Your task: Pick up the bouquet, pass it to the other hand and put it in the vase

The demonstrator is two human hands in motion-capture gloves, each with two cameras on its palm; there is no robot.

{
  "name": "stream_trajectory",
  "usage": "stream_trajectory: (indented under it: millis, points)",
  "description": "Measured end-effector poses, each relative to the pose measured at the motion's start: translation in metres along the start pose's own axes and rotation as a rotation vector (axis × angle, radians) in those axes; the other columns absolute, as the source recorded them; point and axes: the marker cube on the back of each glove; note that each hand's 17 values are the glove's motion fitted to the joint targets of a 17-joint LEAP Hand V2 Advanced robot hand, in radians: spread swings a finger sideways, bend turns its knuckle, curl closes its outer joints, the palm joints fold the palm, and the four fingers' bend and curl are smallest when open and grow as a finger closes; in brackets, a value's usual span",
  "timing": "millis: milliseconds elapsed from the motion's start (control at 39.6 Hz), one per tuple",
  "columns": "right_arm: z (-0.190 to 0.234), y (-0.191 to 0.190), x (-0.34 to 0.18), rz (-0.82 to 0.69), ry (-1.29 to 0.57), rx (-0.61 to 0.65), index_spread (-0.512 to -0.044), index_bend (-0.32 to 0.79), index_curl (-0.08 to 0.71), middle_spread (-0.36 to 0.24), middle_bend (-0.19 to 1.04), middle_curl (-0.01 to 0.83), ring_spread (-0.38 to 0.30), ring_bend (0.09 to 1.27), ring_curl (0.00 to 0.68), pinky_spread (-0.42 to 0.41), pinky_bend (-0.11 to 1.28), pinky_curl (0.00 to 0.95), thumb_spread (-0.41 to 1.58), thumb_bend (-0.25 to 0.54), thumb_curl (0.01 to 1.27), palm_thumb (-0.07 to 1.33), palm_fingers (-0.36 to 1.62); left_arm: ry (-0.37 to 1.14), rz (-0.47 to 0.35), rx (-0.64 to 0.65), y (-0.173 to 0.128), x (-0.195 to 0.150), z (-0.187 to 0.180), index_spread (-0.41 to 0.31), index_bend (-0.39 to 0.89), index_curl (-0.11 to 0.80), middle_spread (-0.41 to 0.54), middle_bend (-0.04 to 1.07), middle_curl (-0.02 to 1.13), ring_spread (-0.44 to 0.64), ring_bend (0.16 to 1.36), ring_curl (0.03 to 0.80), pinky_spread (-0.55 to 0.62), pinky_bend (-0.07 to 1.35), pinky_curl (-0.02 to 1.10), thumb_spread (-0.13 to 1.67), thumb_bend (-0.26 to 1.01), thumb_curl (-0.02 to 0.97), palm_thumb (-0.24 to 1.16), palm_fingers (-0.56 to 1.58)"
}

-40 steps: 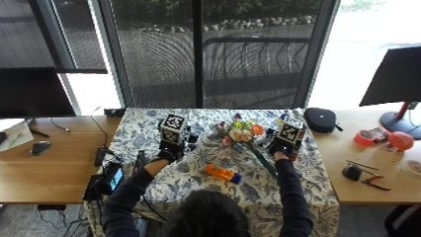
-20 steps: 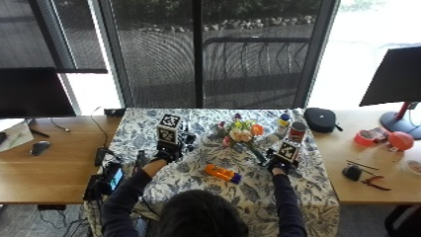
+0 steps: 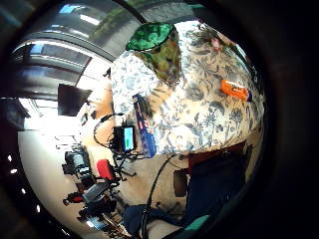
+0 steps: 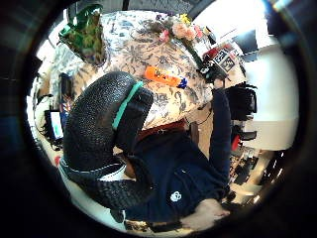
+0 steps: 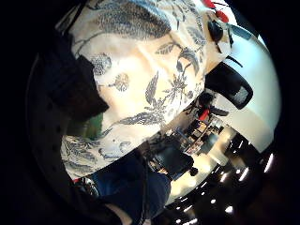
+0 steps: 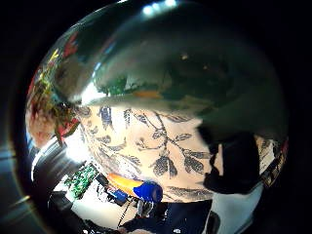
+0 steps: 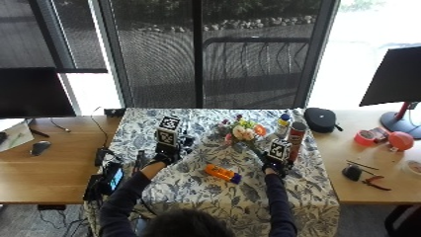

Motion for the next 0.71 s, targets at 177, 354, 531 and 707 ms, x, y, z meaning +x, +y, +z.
stream_trajectory:
  millis: [177, 354, 531, 707]
  points:
    - [-0.008, -0.004, -0.004, 0.034, 0.022, 0.046, -0.194, 0.28, 0.262, -0.113, 0.3, 0.454, -0.18, 0.54, 0.384, 0.0, 0.41, 0.322, 1.16, 0.108, 0.4, 0.86, 0.98, -0.001, -0.017, -0.017, -0.006, -0.006, 0.005, -0.014, 0.15, 0.31, 0.205, 0.19, 0.35, 0.34, 0.53, 0.27, 0.39, 0.32, 0.33, 1.21, -0.02, 0.26, 0.19, 0.15]
    - [-0.01, -0.013, -0.006, 0.009, -0.086, 0.076, -0.203, 0.19, 0.306, -0.143, 0.32, 0.469, -0.207, 0.52, 0.393, 0.008, 0.31, 0.309, 1.19, 0.125, 0.41, 0.94, 1.05, 0.001, -0.024, -0.012, -0.009, -0.008, 0.008, -0.014, 0.15, 0.31, 0.207, 0.19, 0.36, 0.34, 0.53, 0.271, 0.39, 0.31, 0.33, 1.21, -0.02, 0.26, 0.19, 0.16]
    - [-0.007, -0.018, 0.004, 0.036, -0.186, 0.087, -0.24, 0.07, 0.284, -0.15, 0.42, 0.51, -0.211, 0.55, 0.416, -0.054, 0.3, 0.321, 1.21, 0.157, 0.42, 1.04, 1.11, -0.004, -0.022, -0.042, -0.009, -0.007, 0.012, -0.014, 0.15, 0.309, 0.207, 0.19, 0.36, 0.34, 0.52, 0.272, 0.39, 0.31, 0.33, 1.21, -0.02, 0.26, 0.19, 0.16]
    - [-0.009, -0.017, 0.002, -0.056, -0.322, 0.14, -0.254, 0.11, 0.278, -0.146, 0.45, 0.534, -0.2, 0.58, 0.441, -0.106, 0.28, 0.339, 1.22, 0.149, 0.41, 1.07, 1.1, 0.0, -0.042, -0.057, -0.027, -0.011, 0.021, -0.014, 0.15, 0.31, 0.207, 0.19, 0.36, 0.34, 0.52, 0.271, 0.39, 0.32, 0.34, 1.21, -0.02, 0.26, 0.19, 0.15]
